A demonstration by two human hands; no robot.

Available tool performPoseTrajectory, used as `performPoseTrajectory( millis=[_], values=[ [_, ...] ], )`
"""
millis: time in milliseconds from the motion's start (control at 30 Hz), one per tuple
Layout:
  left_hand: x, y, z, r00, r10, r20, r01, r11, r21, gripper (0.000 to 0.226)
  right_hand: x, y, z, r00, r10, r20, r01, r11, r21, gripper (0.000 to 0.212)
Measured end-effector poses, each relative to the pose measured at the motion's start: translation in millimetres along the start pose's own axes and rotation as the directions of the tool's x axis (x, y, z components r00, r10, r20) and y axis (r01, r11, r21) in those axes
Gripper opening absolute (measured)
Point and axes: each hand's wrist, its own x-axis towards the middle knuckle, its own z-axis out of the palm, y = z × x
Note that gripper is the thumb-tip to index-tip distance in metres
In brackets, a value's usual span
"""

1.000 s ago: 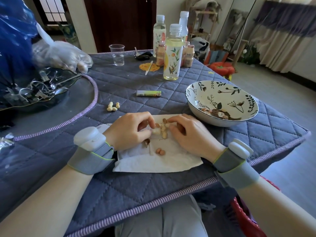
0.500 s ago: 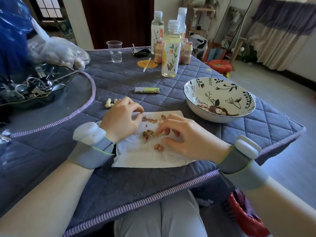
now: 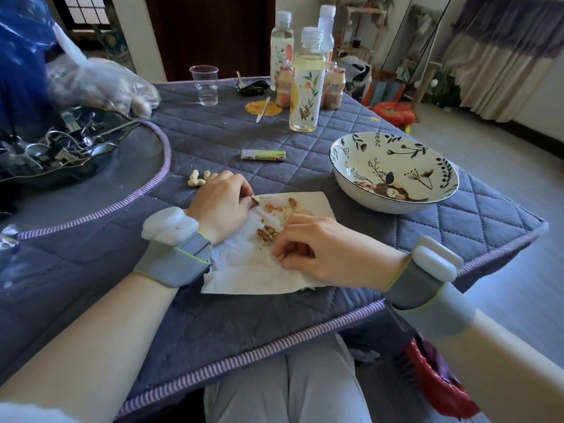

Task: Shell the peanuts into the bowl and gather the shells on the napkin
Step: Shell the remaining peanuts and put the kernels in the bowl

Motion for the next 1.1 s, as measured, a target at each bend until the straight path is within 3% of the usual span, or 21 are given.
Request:
performPoseTrajectory(
  millis=[200,433,633,767,867,967,1100],
  values=[
    [-0.6,0.7,-2.7,1.0,0.022,-0.022,-0.022,1.0,-0.006,0.014,-0.1,-0.8,-1.9,1.0,0.009,-0.016,-0.009,1.0,0.012,0.01],
    [-3.0,5.4,-11.9,0.995,0.103,-0.02,-0.103,0.995,-0.014,0.04,-0.2,-6.6,-5.9,1.0,0.01,-0.018,-0.01,1.0,-0.006,0.009],
    [-5.4,11.4,-16.0,0.975,0.206,0.089,-0.201,0.978,-0.063,0.016,-1.2,-2.2,-19.4,0.981,0.075,-0.182,-0.07,0.997,0.033,0.008],
    [-6.6,14.3,-14.5,0.976,0.202,0.082,-0.196,0.978,-0.074,0.004,-1.8,13.7,-48.9,0.893,0.192,-0.406,-0.15,0.98,0.133,0.005],
    [-7.5,15.3,-12.1,0.977,0.209,0.047,-0.204,0.975,-0.086,0.003,-1.3,33.9,-72.9,0.791,0.29,-0.539,-0.274,0.955,0.111,0.008],
    [-8.6,18.8,-9.8,0.975,0.224,0.015,-0.222,0.971,-0.089,0.003,1.1,57.3,-88.3,0.745,0.402,-0.533,-0.45,0.892,0.043,0.012],
    [-9.3,18.5,-6.8,0.968,0.246,0.056,-0.24,0.965,-0.107,0.002,9.9,79.3,-91.1,0.757,0.515,-0.403,-0.572,0.82,-0.025,0.013]
  ],
)
